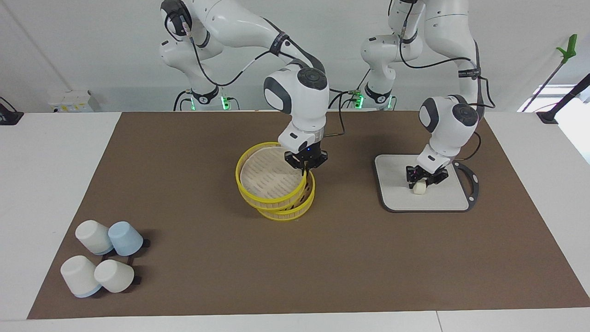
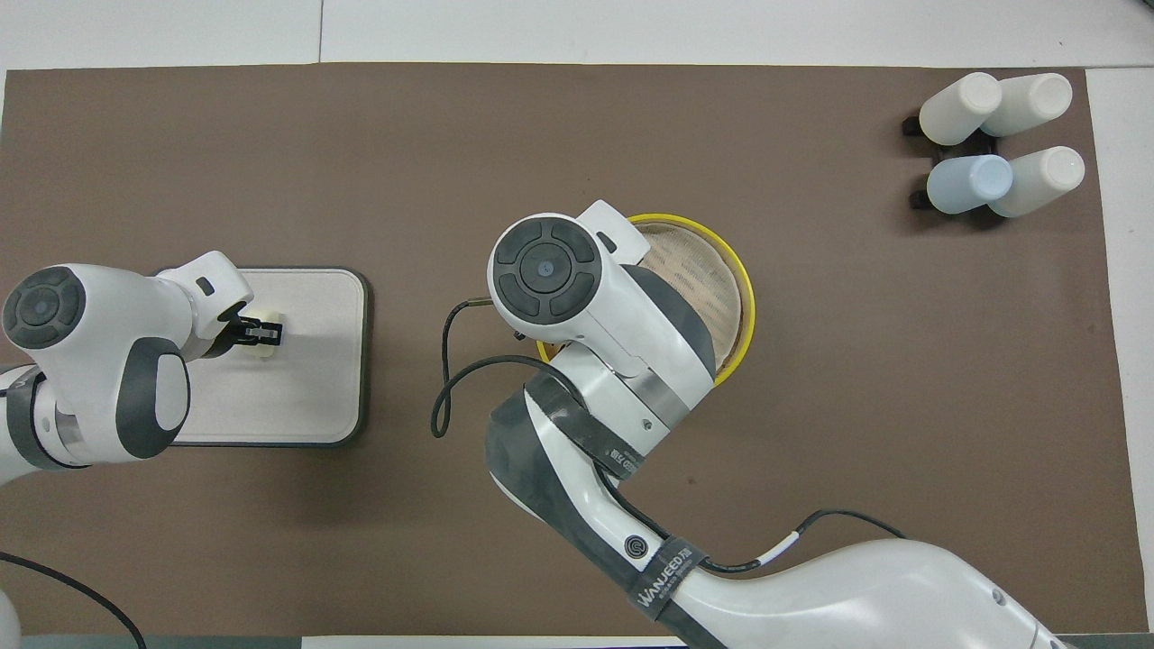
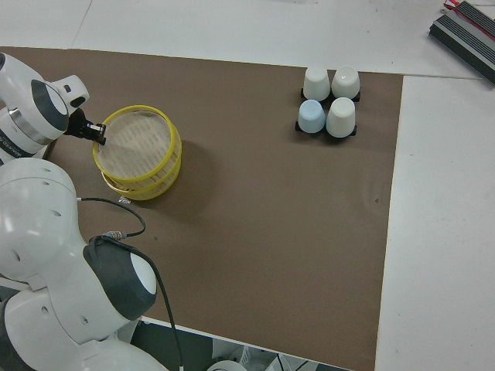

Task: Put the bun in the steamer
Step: 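Lift the lid away with the right gripper while the left gripper lifts the bun, then carry the bun over the open steamer with the left gripper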

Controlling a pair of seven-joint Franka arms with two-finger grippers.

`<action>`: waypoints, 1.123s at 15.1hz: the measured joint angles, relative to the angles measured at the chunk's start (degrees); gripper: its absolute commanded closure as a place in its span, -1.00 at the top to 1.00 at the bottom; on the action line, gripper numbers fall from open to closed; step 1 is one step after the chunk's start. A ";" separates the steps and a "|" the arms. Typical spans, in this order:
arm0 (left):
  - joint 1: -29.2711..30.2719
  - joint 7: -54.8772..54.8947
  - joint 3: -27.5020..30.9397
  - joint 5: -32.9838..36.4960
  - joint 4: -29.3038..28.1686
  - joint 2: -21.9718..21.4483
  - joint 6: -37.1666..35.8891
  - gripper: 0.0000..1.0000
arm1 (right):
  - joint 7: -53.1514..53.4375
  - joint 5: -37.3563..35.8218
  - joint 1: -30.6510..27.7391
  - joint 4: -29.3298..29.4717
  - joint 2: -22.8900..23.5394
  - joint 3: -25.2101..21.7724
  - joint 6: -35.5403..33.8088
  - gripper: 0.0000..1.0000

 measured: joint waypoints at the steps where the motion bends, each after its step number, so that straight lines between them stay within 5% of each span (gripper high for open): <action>1: 0.00 0.00 0.01 0.00 0.00 -0.04 -0.03 -0.57 | -0.77 0.00 -0.28 1.14 -0.36 -0.02 -2.23 -0.93; 4: 0.00 -0.22 0.01 0.00 0.75 -0.09 -0.88 -0.57 | -7.94 0.92 -3.56 3.31 -3.53 -0.05 -9.15 -0.93; 7: -1.64 -4.67 -0.08 -0.02 7.44 -0.17 -8.83 -0.57 | -17.02 2.05 -9.57 3.39 -6.83 -0.16 -13.41 -0.94; 11: -11.80 -20.72 -0.34 -0.02 20.07 0.60 -20.66 -0.57 | -29.57 3.43 -18.00 2.20 -9.11 -0.24 -16.24 -0.94; 17: -28.10 -41.32 -0.59 0.05 30.44 5.21 -22.61 -0.56 | -44.82 4.98 -28.24 -2.26 -12.68 -0.28 -16.83 -0.94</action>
